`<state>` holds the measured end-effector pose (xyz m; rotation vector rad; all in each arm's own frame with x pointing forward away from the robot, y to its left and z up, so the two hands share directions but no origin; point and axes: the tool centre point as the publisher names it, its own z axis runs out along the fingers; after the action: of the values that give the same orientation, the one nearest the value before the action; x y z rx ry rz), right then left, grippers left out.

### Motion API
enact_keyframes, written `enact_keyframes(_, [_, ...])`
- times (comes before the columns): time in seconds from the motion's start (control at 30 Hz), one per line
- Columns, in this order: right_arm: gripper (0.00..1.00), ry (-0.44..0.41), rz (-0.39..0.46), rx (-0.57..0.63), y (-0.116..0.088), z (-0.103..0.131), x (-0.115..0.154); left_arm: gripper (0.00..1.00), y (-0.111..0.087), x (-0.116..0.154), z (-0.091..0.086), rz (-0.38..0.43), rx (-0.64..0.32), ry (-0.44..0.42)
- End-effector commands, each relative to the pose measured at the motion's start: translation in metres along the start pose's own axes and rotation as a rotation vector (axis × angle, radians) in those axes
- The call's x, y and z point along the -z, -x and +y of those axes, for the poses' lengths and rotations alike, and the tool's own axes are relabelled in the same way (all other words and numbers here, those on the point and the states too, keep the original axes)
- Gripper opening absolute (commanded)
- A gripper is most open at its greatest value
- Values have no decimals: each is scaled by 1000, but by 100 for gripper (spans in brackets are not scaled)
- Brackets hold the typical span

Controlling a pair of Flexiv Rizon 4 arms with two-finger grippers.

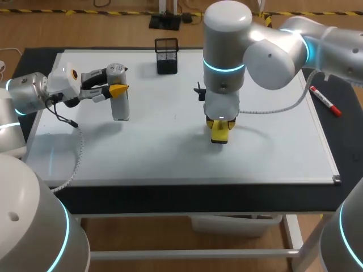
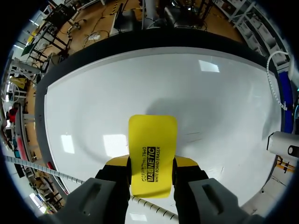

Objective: Pick up the inspection probe, press it on each red-marked spot on the whiteboard one by one, put down the probe, pick up the eraser, and wipe off all the red marks.

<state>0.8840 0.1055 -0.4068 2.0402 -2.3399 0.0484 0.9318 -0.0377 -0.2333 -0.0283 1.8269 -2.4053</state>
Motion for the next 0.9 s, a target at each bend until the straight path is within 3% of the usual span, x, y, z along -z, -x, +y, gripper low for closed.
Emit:
enact_keyframes(0.03, [0, -2, 0, 2, -2, 0, 1, 0, 0, -1, 0, -1, -2, -2])
enact_keyframes(0.23, [0, -3, 2, 2, -2, -4, 2, 0, 0, -1, 0, -1, -2, -2])
enact_keyframes(0.43, [0, -36, 11, 25, -9, -37, 19, 0, 0, -1, 0, -1, -2, -2])
enact_keyframes(0.9, [0, -49, 78, 61, -23, -119, 24, 0, 0, -1, 0, -1, -2, -2])
